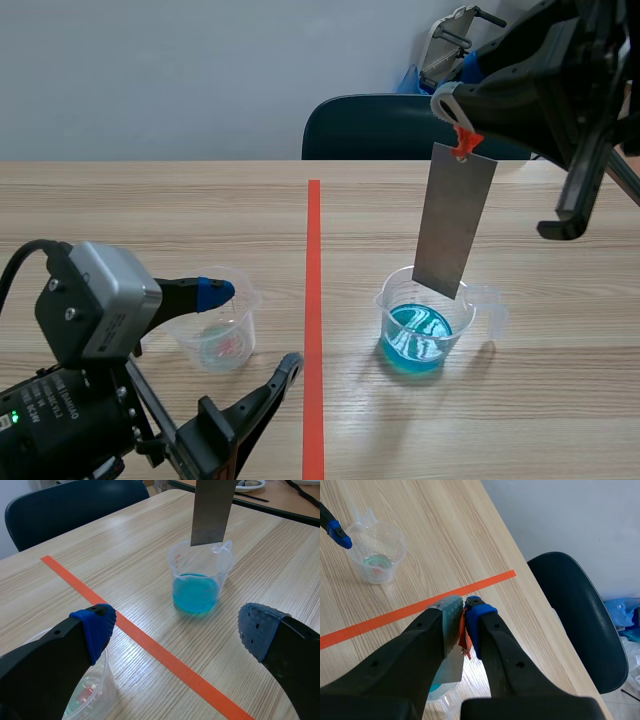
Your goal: Do the redox reaction experiment
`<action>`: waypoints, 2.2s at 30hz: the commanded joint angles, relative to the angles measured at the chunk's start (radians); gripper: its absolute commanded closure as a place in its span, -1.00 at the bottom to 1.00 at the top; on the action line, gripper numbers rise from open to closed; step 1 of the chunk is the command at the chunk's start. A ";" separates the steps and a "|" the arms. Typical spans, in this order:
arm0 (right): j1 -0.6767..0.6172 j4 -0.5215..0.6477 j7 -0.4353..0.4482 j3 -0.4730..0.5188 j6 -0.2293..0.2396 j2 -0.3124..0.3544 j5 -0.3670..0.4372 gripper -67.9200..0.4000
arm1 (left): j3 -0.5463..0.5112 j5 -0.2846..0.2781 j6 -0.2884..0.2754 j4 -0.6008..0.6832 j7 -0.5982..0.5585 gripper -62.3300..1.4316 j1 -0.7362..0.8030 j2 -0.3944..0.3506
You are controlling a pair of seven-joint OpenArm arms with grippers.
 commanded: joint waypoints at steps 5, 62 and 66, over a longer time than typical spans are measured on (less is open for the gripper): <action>0.014 0.012 0.012 0.003 -0.004 0.005 0.004 0.97 | -0.001 -0.003 0.001 0.008 -0.017 -0.69 0.000 0.008; 0.014 0.012 0.022 0.002 0.016 0.005 0.003 0.97 | -0.001 -0.002 0.002 0.008 -0.017 -0.69 -0.001 0.008; 0.011 0.010 0.055 0.002 0.038 0.005 -0.017 0.97 | -0.001 -0.002 0.002 0.008 -0.017 -0.69 -0.001 0.008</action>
